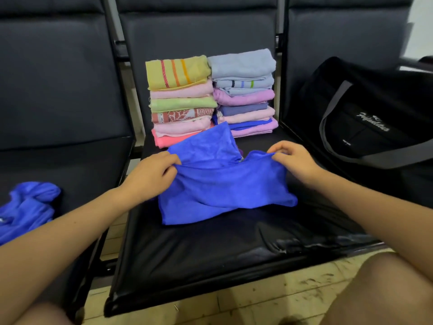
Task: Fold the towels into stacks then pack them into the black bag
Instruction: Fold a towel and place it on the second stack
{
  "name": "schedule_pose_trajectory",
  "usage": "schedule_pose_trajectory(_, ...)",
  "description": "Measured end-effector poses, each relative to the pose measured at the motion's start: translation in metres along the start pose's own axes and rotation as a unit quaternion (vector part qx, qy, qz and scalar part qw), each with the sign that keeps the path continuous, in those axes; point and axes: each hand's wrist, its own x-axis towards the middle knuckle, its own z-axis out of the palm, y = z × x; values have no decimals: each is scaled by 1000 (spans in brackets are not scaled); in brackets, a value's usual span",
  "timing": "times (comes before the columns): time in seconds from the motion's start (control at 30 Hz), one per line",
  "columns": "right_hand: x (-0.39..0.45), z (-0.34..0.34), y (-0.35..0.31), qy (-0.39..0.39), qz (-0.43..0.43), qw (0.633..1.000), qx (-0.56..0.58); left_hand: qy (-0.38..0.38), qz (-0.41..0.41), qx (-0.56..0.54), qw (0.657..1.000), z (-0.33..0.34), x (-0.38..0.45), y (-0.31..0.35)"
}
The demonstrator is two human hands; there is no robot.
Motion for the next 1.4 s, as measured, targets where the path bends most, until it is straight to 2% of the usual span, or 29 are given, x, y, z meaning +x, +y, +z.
schedule_pose_trajectory(0.17,-19,-15,-43,42,-44,987,148,117,-76,-127,982,-24,-3,23)
schedule_pose_trajectory(0.3,-33,-32,-65,50,-71,981,173,159,-82,-113,977,-45,-12,31)
schedule_pose_trajectory(0.37,-42,-39,-78,59,-76,978,185,161,-61,-114,978,-55,-18,36)
schedule_pose_trajectory(0.43,-50,-45,-89,53,-56,974,213,155,-60,-184,969,-67,-24,44)
schedule_pose_trajectory(0.53,-56,-51,-99,-3,22,967,255,124,-115,-389,905,-81,-27,58)
schedule_pose_trajectory(0.6,-57,-52,-97,-39,94,961,257,62,-162,-422,890,-80,-30,61)
schedule_pose_trajectory(0.67,-59,-47,-86,-60,144,968,199,-16,-194,-349,917,-68,-34,53)
schedule_pose_trajectory(0.73,-62,-41,-66,-87,157,979,93,-97,-215,-253,938,-53,-40,39)
schedule_pose_trajectory(0.83,-66,-28,-37,-144,184,971,-50,-176,-192,-137,956,-26,-45,18)
schedule_pose_trajectory(0.93,-58,-16,-16,-138,172,962,-163,-154,-166,-66,972,-6,-43,8)
schedule_pose_trajectory(1.03,-49,-11,-2,-114,124,952,-256,-99,-197,-50,974,5,-38,4)
schedule_pose_trajectory(1.1,-48,-9,2,-96,133,943,-289,-73,-198,-19,977,10,-35,-1)
schedule_pose_trajectory(1.17,-48,-8,0,-79,165,940,-287,-17,-167,13,986,12,-35,-2)
schedule_pose_trajectory(1.27,-54,-8,-7,-99,230,927,-278,41,-63,23,997,12,-37,17)
schedule_pose_trajectory(1.33,-59,-10,-8,-114,257,919,-277,-4,4,10,1000,15,-42,37)
schedule_pose_trajectory(1.4,-64,-15,-13,-124,289,915,-252,-103,36,29,994,23,-49,56)
